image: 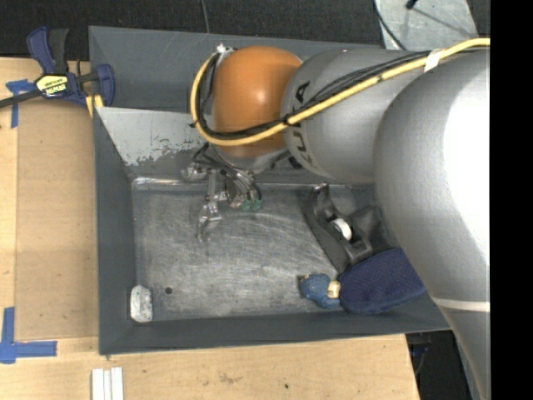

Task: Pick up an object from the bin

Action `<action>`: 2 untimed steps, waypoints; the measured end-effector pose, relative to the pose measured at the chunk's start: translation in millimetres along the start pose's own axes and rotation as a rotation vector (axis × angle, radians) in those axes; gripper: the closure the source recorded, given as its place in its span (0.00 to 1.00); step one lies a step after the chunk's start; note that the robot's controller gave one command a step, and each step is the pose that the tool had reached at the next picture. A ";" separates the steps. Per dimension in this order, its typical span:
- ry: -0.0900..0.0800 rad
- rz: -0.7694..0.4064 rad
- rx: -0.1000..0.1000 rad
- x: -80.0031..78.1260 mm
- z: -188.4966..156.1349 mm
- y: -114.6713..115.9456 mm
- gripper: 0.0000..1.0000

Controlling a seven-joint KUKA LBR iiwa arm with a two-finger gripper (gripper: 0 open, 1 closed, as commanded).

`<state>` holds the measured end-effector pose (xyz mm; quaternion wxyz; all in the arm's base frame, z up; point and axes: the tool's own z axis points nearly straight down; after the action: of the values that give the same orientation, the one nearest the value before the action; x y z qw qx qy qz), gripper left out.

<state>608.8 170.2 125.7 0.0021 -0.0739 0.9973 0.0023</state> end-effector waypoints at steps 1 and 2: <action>-0.006 -0.088 0.005 -3.1 -67.6 -34.0 0.00; 0.002 -0.087 0.004 72.8 -105.6 -31.7 0.00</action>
Offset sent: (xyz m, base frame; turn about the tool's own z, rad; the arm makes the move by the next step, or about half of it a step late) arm 0.0049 -0.0316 0.0627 -0.0902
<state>541.1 127.6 230.9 0.0011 -0.1171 0.9931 0.0002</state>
